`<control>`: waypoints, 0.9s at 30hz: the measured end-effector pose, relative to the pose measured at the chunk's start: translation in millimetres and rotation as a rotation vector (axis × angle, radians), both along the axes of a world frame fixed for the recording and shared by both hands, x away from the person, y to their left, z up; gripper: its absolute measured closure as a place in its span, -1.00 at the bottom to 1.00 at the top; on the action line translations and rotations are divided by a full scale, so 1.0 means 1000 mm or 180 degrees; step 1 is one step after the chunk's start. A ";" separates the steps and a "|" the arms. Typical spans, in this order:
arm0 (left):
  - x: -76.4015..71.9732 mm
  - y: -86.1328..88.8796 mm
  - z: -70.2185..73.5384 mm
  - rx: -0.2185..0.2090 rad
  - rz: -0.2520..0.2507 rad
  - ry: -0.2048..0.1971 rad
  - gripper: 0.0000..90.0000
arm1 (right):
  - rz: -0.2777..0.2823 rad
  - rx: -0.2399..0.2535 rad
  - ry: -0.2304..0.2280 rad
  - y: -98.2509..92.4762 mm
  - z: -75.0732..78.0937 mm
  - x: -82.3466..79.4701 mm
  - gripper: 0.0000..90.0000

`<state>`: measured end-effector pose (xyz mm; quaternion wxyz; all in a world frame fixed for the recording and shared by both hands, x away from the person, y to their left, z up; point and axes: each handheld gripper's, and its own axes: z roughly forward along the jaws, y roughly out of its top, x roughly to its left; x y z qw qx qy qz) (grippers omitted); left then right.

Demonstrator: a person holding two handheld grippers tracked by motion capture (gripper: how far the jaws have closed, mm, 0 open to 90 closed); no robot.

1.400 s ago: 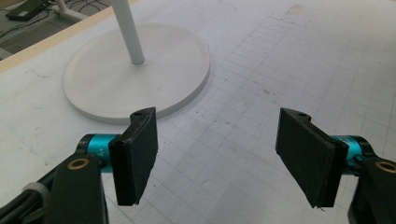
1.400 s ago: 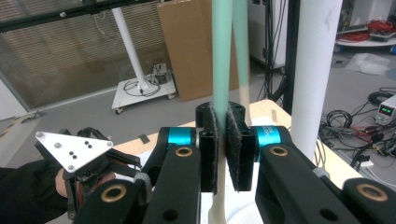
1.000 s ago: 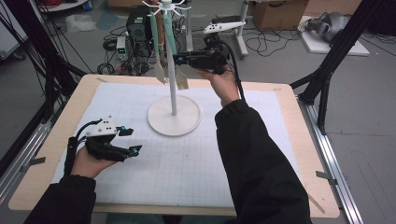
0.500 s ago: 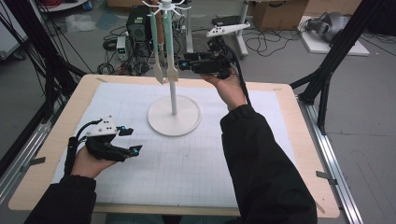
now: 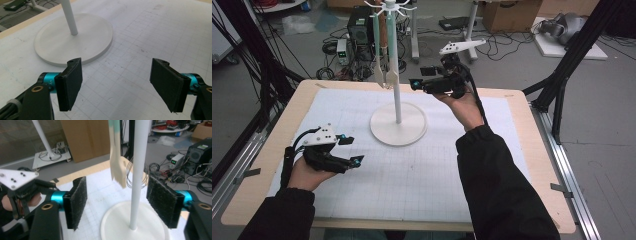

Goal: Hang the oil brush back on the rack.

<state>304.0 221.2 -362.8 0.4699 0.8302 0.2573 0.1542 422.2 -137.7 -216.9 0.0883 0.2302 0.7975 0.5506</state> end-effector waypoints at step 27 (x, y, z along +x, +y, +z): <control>0.001 0.003 0.001 -0.0032 0.0093 0.0001 -0.56 | -0.0053 -0.0110 -0.0001 -0.013 -0.026 -0.014 -0.51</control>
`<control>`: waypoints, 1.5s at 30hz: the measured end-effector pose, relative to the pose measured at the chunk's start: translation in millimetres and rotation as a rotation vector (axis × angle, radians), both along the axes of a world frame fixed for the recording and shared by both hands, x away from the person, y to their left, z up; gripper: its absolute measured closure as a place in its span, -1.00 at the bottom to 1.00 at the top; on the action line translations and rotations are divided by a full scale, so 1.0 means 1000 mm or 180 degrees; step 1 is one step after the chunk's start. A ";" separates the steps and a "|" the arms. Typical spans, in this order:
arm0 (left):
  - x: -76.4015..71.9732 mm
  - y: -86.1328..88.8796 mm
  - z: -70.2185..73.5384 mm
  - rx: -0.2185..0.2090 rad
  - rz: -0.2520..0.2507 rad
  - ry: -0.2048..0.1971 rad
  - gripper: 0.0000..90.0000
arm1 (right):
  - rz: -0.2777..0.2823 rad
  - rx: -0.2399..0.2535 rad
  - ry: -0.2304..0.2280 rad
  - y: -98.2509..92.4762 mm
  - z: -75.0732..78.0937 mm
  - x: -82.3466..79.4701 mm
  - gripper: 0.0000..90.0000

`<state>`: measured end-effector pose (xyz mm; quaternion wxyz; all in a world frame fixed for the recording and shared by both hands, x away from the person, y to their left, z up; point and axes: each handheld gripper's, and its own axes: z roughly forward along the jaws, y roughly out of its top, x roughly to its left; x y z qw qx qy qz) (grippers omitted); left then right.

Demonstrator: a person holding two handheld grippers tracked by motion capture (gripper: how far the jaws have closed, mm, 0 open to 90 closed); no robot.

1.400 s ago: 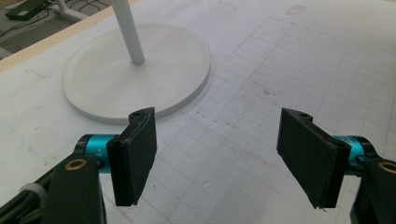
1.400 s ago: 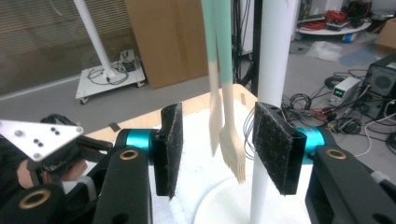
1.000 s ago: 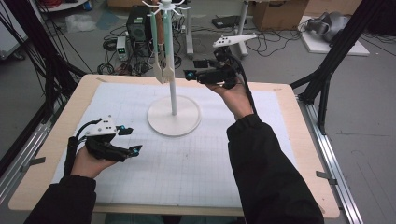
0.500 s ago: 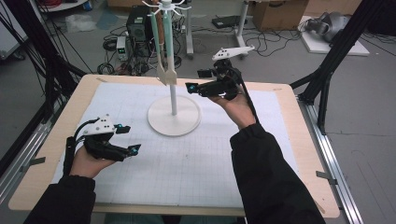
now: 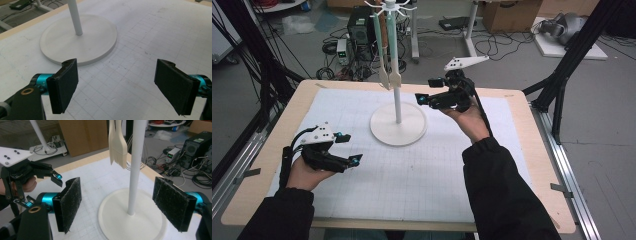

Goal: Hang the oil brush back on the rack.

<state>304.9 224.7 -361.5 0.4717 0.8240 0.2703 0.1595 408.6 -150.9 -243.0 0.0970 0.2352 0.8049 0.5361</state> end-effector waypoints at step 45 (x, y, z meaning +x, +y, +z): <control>-0.001 0.003 0.001 -0.0005 0.0040 -0.0003 -0.56 | -0.0063 -0.0068 0.0152 -0.022 -0.043 -0.018 -0.55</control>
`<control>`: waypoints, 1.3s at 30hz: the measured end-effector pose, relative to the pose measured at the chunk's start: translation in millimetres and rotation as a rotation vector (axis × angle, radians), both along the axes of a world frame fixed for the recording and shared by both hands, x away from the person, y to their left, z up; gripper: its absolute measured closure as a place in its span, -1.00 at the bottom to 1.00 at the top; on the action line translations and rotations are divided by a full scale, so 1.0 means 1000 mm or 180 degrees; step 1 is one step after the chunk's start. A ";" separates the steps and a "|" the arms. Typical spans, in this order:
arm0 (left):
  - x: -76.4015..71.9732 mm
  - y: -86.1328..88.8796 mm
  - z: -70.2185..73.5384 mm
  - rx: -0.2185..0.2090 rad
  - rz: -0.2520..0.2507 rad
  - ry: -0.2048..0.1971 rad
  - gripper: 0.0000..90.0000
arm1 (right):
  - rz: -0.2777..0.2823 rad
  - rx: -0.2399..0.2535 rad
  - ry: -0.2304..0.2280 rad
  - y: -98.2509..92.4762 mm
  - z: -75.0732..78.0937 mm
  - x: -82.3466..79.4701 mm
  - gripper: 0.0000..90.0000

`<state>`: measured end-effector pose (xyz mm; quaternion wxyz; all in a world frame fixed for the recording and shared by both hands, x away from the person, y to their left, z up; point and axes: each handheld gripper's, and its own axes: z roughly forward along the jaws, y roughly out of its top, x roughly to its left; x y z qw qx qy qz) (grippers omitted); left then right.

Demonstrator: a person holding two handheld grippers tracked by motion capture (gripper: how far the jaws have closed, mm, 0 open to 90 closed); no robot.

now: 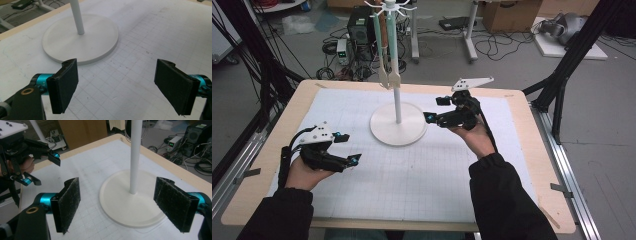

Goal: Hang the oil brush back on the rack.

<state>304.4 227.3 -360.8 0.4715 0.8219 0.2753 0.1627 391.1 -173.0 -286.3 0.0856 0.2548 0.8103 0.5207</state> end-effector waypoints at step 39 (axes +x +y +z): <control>0.000 0.002 -0.001 0.0004 0.0033 0.0013 -0.56 | -0.0178 -0.0015 0.0173 -0.040 -0.058 -0.038 -0.57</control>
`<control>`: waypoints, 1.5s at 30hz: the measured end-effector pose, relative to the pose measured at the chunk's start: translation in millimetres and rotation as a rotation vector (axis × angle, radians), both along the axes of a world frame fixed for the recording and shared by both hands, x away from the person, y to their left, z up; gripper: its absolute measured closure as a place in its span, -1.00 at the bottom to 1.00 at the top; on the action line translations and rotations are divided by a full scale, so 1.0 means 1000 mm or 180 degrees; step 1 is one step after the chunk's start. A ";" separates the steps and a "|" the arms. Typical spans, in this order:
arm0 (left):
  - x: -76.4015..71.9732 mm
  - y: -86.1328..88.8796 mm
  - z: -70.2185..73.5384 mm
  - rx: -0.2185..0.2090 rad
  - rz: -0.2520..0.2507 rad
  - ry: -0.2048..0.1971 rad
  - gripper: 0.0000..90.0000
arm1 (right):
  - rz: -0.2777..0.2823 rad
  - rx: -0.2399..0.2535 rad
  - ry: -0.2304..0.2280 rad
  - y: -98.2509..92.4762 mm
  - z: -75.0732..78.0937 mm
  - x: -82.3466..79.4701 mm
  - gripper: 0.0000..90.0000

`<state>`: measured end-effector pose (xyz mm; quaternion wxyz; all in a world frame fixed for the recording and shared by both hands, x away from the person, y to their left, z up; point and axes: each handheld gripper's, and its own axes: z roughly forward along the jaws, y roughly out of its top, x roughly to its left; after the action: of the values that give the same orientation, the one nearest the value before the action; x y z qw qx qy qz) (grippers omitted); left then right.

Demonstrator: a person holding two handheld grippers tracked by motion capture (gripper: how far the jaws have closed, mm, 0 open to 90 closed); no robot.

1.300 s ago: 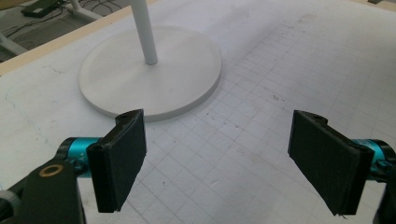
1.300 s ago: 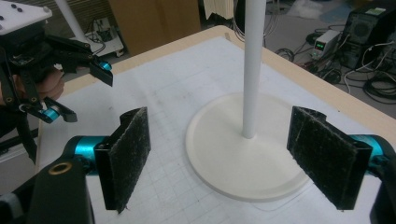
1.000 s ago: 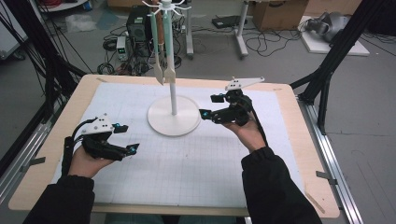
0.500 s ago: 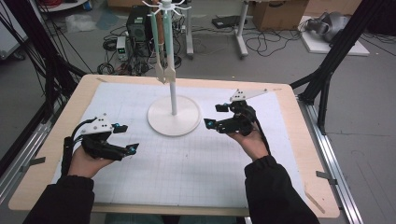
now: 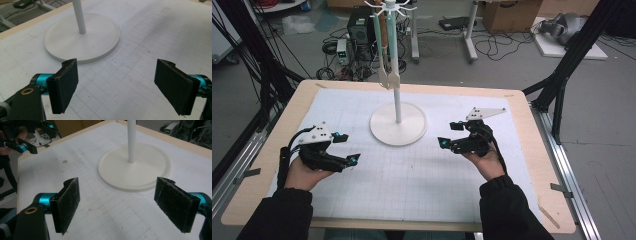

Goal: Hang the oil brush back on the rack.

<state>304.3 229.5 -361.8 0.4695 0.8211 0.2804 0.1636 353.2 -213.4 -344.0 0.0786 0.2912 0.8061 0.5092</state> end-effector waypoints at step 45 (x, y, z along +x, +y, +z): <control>-0.003 0.005 -0.005 -0.0037 0.0086 0.0035 -0.57 | -0.0169 -0.0069 0.0094 -0.037 -0.041 -0.032 -0.58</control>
<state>301.1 234.6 -366.4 0.4705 0.8153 0.2951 0.1638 320.8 -250.7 -385.1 0.0833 0.3191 0.8046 0.4938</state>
